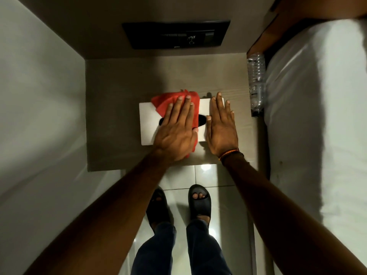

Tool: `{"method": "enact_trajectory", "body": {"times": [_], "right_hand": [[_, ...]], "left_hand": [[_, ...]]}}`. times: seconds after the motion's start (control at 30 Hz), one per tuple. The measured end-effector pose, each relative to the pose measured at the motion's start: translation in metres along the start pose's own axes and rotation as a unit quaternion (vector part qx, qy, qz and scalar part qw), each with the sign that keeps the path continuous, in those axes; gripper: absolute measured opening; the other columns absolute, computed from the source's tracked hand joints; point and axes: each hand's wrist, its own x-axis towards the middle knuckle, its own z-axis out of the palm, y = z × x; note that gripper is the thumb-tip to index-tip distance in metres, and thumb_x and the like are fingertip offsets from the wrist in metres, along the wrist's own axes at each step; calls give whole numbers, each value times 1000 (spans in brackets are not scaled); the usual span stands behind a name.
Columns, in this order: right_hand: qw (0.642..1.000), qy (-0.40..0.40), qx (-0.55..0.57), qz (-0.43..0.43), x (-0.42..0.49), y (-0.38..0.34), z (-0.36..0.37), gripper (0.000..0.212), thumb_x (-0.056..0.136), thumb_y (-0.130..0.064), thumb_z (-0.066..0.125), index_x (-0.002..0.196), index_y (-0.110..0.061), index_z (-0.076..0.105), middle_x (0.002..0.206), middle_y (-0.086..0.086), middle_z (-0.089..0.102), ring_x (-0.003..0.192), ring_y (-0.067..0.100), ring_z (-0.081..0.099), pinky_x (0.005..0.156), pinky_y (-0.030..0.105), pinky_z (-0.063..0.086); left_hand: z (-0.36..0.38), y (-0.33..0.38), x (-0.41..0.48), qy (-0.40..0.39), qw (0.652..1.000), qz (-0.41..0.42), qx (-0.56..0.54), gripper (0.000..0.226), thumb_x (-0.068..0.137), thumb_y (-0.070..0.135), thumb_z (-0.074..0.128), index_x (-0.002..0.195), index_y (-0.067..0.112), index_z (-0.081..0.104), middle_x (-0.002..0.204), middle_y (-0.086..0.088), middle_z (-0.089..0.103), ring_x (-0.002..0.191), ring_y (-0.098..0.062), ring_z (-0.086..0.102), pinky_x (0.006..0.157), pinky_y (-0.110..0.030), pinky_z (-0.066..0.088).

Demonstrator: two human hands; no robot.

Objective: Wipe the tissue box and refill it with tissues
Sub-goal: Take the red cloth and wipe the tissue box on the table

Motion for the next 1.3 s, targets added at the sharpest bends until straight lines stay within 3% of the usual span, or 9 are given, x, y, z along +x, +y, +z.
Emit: {"method": "enact_trajectory", "body": {"times": [0.13, 0.23, 0.47, 0.63, 0.9, 1.07, 1.3], "right_hand": [[1000, -5, 4, -6, -1, 3, 0, 57, 108, -27, 30, 162, -8, 22, 171, 13, 13, 157, 39, 10, 124, 58, 21], [1000, -5, 2, -6, 0, 1, -2, 57, 109, -27, 30, 162, -9, 21, 171, 12, 13, 157, 38, 10, 125, 57, 20], [1000, -18, 0, 6, 1, -2, -5, 59, 108, -31, 27, 162, -10, 20, 171, 11, 13, 157, 37, 10, 125, 58, 20], [1000, -16, -4, 11, 1, -3, -4, 60, 107, -34, 23, 162, -10, 21, 171, 11, 13, 157, 37, 10, 125, 57, 20], [1000, -14, 0, 13, 1, 1, 0, 58, 108, -32, 25, 162, -12, 22, 171, 9, 13, 157, 37, 10, 124, 57, 21], [1000, -26, -1, 4, 1, 3, -1, 59, 108, -34, 24, 163, -11, 17, 172, 9, 8, 158, 36, 4, 125, 57, 18], [999, -34, -13, 7, 0, 1, -7, 60, 109, -39, 21, 164, -16, 16, 172, 6, 7, 158, 37, 0, 124, 62, 14]], "left_hand": [[0, -2, 0, -4, 1000, 29, 7, 68, 108, 40, 18, 161, 0, 2, 170, -21, 3, 158, -38, 0, 126, -53, 14], [-3, -38, -16, 4, 998, 56, 39, 64, 109, 35, 23, 159, -5, 11, 167, -26, 11, 157, -41, 8, 125, -54, 18], [-17, -84, -44, -40, 996, 23, 77, 69, 106, 38, 26, 157, -8, 18, 166, -28, 16, 155, -47, 10, 125, -57, 17], [-7, -59, -34, -36, 997, -25, 71, 70, 106, 37, 22, 158, -8, 9, 166, -31, 10, 154, -51, 4, 125, -59, 13], [3, -2, -3, -17, 1000, -22, 13, 70, 106, 40, 18, 159, -3, 1, 168, -26, 1, 157, -42, -2, 126, -54, 12], [8, 22, 13, -27, 999, -17, 12, 72, 104, 42, 17, 160, -2, 4, 169, -25, 4, 157, -41, 1, 128, -53, 12], [-6, 0, -2, -9, 998, -21, -55, 78, 103, 52, 24, 161, 2, 9, 170, -19, 7, 159, -33, 4, 129, -48, 10]]}}
